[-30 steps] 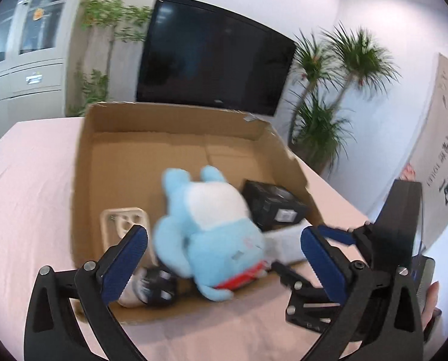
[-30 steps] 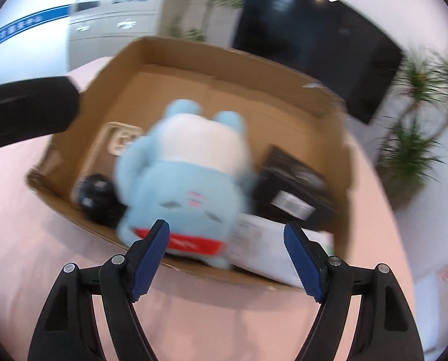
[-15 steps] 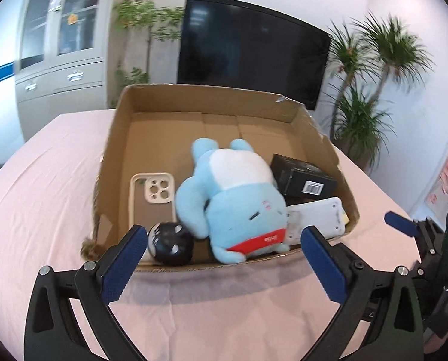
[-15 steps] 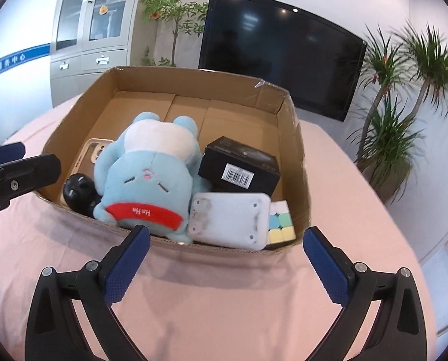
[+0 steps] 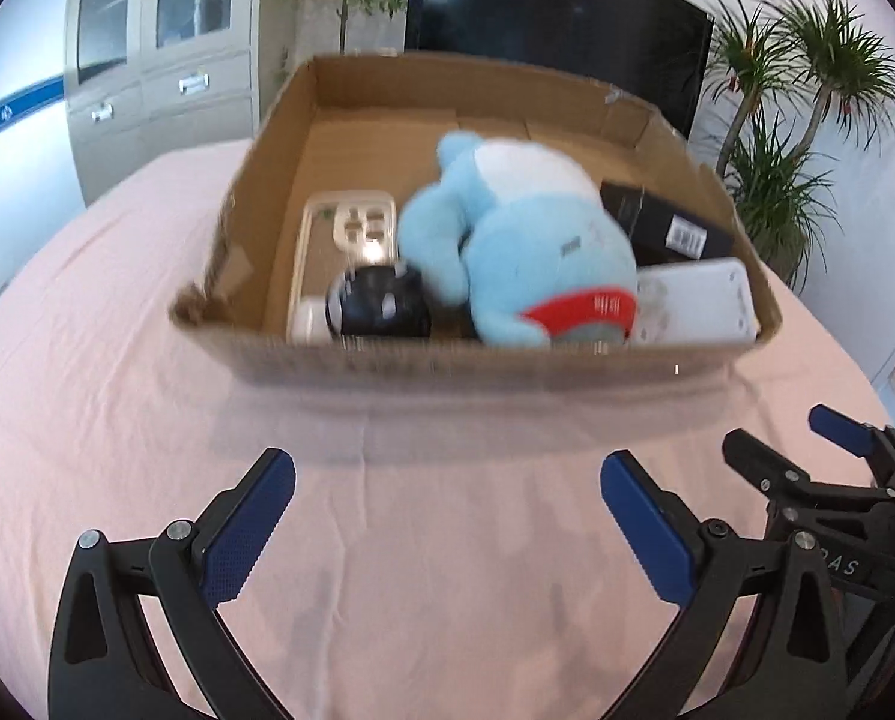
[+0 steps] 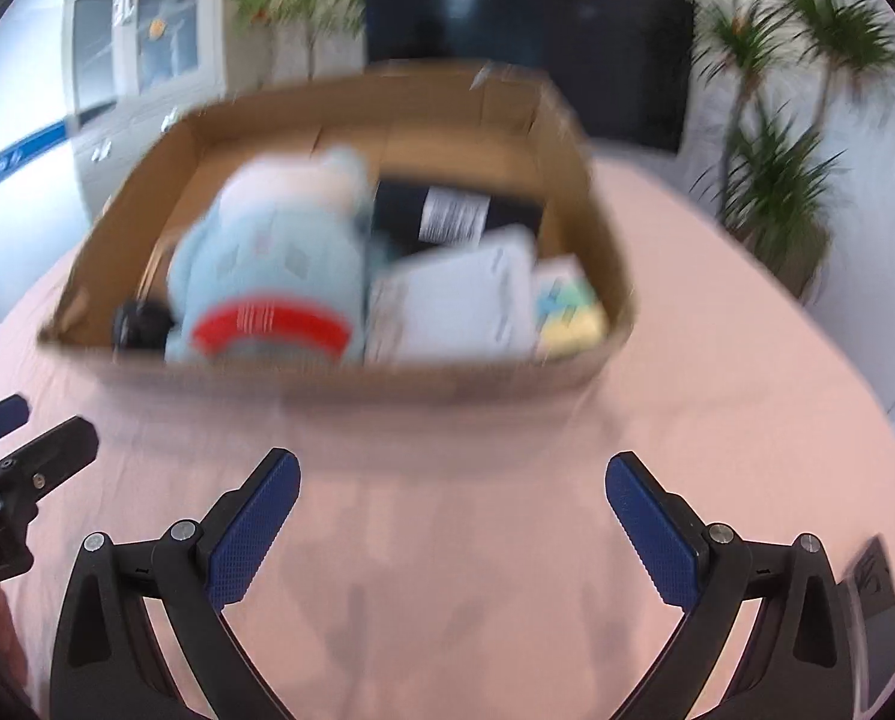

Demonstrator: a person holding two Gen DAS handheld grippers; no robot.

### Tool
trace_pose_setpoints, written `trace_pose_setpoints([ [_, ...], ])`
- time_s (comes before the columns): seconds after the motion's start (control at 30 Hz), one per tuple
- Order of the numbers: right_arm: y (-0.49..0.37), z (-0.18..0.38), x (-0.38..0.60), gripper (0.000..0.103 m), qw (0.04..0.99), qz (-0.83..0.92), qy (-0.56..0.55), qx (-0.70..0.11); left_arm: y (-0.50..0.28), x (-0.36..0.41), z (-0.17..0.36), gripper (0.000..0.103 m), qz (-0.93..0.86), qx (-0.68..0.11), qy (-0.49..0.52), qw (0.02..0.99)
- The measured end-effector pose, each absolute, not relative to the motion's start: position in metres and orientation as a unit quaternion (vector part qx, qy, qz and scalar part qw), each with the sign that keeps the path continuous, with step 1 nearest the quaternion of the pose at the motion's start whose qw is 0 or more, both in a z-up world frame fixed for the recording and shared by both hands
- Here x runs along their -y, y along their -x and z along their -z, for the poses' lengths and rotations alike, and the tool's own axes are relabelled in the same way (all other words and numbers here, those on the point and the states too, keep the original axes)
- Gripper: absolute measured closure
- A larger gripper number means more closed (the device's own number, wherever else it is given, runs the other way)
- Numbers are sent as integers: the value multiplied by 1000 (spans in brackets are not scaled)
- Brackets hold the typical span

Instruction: Organize objects

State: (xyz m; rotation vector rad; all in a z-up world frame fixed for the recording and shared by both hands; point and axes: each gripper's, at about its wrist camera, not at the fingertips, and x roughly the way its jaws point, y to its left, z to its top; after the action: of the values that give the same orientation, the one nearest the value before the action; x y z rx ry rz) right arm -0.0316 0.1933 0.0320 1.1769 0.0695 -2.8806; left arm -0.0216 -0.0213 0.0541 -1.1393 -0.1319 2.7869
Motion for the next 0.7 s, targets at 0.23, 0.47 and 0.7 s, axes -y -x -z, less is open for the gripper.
trace_pose_setpoints([
  [0.23, 16, 7, -186, 0, 25, 901, -433, -10, 15, 33, -14, 1, -896, 73, 438, 24],
  [0.47, 1, 31, -177, 0, 16, 891, -453, -19, -6, 27, 1, 1, -891, 39, 452, 21],
  [0.7, -19, 32, -174, 0, 6, 892, -452, -15, -21, 16, 5, 1, -895, 9, 447, 7],
])
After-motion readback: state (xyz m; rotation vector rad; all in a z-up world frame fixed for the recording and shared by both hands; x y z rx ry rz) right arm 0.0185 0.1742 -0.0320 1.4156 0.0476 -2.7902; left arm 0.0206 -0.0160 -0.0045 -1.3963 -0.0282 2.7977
